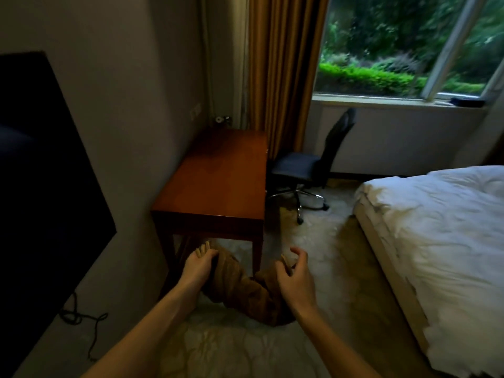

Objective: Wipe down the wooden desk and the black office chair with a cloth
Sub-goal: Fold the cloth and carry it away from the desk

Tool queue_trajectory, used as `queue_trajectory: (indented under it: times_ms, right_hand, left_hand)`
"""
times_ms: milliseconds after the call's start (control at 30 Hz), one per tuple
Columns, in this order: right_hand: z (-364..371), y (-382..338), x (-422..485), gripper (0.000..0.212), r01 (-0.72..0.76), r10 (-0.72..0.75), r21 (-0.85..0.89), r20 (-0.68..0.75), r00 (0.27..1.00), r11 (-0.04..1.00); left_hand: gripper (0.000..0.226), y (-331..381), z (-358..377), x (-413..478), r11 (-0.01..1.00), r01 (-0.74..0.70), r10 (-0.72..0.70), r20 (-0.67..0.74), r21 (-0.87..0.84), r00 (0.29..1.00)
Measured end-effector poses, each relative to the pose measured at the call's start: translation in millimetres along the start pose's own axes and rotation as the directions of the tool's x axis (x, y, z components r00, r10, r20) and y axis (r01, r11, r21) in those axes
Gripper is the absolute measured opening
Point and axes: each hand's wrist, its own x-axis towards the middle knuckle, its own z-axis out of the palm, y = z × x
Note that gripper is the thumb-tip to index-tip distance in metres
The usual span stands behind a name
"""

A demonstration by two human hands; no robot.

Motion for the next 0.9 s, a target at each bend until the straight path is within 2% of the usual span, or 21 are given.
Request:
queue_trajectory:
  times_ms: [100,167,300,400,533,600,700,833,900]
  right_hand:
    - [-25,-6,-44,0.042,0.009,-0.013,-0.084,-0.053,0.999,0.996]
    - [-40,-9,-69,0.040,0.016,-0.041,-0.234,-0.099,0.994,0.972]
    - [-59,-16,-113,0.044,0.171,-0.290,-0.501,-0.170,0.942,0.848]
    - [-66,-24,-144,0.040,0.324,-0.433,-0.462,-0.151,0.889,0.825]
    - [-71,-34,-190,0.030,0.426,-0.492,-0.354,-0.119,0.862,0.832]
    - [-68,-38,-212,0.032,0.446,-0.495,-0.320,-0.087,0.865,0.836]
    - [-61,-42,-225,0.033,0.450,-0.492,-0.307,-0.073,0.868,0.839]
    - [-50,-46,-228,0.013,0.414,-0.456,-0.285,-0.097,0.885,0.864]
    - [-44,-46,-223,0.019,0.413,-0.459,-0.294,-0.109,0.882,0.862]
  left_hand:
    - [0.016,-2,2,-46,0.997,-0.070,0.070,0.005,-0.028,0.998]
    - [0.024,-5,0,-74,0.994,-0.087,0.089,0.027,-0.059,0.996]
    - [0.027,-16,-10,-124,0.988,-0.135,0.139,0.051,-0.068,0.989]
    - [0.025,-35,-22,-155,0.987,-0.153,0.155,0.046,-0.044,0.987]
    - [0.017,-72,-35,-196,0.990,-0.129,0.129,0.005,0.053,0.992]
    - [0.018,-87,-44,-207,0.988,-0.117,0.121,-0.028,0.098,0.992]
    - [0.017,-99,-57,-215,0.994,-0.080,0.085,-0.064,0.075,0.994]
    - [0.015,-98,-74,-215,0.993,-0.088,0.092,-0.047,0.080,0.995]
    - [0.015,-91,-78,-207,0.992,-0.094,0.098,-0.042,0.084,0.994]
